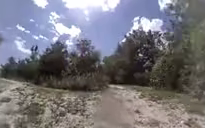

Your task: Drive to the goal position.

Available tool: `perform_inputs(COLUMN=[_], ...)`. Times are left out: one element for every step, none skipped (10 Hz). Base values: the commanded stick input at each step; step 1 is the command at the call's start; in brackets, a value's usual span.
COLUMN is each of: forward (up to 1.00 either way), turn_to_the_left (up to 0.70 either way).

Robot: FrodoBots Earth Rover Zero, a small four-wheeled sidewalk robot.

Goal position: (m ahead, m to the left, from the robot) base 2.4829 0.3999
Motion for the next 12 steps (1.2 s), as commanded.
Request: perform_inputs(forward=[0.70, 0.70, 0.70, 0.70, 0.70, 0.70, 0.70, 0.70, 0.70, 0.70, 0.70, 0.70], turn_to_the_left=[0.00, 0.00, 0.00, 0.00, 0.00, 0.00, 0.00, 0.00, 0.00, 0.00, 0.00, 0.00])
